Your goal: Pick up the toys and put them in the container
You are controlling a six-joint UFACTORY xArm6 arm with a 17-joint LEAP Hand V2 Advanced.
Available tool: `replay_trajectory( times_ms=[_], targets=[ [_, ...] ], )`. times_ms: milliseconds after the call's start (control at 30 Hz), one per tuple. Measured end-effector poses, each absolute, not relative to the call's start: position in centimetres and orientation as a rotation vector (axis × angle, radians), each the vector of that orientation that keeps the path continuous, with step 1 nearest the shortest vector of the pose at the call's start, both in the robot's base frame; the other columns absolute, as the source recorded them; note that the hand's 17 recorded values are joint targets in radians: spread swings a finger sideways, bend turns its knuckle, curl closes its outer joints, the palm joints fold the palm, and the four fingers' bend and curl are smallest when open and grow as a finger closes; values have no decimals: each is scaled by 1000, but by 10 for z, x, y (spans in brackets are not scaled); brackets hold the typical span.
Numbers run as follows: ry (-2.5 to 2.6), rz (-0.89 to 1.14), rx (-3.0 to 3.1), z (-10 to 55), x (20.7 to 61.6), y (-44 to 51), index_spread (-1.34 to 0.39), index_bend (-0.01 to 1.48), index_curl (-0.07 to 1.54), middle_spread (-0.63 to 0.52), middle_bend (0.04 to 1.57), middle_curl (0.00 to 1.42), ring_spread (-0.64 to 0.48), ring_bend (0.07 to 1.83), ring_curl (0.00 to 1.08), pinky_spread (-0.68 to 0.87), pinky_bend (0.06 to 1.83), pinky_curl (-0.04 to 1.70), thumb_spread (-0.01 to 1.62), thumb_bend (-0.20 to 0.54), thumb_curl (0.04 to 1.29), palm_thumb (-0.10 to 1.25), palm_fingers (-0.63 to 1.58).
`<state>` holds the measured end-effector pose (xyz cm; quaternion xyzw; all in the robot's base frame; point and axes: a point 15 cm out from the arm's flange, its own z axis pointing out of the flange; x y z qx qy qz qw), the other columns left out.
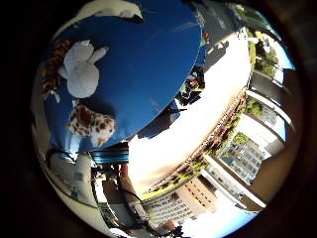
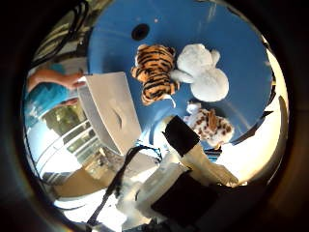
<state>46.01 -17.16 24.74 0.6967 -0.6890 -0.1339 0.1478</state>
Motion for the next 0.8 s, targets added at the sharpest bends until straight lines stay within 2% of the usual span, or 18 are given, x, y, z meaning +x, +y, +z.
replay_trajectory(
  times_ms=[567,800],
  targets=[
    [-1947,-519,1906,153,460,-179,41,148,230,67,216,366,288,491,341,459,710,254,1209,-22,338,435,302],
    [-1911,-564,1891,131,454,-176,38,156,221,42,243,381,286,583,352,449,740,229,1204,-21,342,457,422]
  ],
)
